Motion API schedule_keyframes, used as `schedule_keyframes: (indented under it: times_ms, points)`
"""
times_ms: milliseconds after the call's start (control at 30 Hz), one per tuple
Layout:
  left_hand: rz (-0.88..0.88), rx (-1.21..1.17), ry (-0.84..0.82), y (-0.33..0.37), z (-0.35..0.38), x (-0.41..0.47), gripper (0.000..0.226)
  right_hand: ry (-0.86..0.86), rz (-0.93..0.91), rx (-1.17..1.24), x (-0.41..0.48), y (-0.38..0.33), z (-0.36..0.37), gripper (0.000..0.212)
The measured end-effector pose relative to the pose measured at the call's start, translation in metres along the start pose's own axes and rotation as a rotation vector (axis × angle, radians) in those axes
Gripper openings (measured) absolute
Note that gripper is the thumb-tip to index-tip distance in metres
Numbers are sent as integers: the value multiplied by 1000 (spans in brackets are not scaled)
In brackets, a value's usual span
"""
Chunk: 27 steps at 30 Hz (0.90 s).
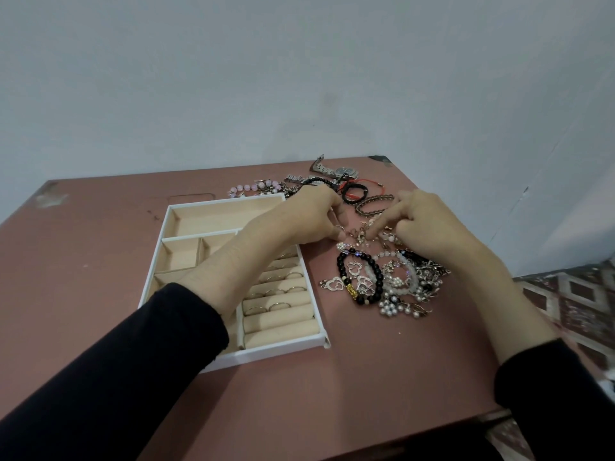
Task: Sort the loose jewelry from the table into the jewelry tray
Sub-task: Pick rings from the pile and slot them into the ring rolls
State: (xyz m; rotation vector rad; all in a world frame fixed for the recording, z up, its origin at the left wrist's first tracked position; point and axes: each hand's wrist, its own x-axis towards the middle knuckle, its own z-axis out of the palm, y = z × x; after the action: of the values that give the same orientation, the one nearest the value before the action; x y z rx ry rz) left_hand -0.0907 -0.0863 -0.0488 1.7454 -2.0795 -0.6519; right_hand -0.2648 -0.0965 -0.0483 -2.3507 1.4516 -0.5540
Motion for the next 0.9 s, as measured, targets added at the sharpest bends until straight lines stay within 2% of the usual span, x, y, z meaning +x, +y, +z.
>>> schedule_keyframes:
  times_ms: [167,300,400,467,600,767,900]
  points:
    - [0,18,1,0,0,0,17,116,48,-20,1,0,-2,49]
    - [4,35,7,1,0,-1,19,74,64,-43,-1,-2,-1,51]
    - [7,48,7,2,-1,-1,19,111,125,-60,-1,-1,-2,42]
    - [5,47,3,2,-1,-1,18,129,101,-49,-2,-1,-3,42]
    - [5,41,2,2,0,0,19,59,-19,-54,-3,-3,0,50]
    - [4,36,1,2,-1,-1,18,118,37,-71,0,0,1,39]
    - [3,54,3,2,-1,-1,13,137,-16,-45,1,1,2,42]
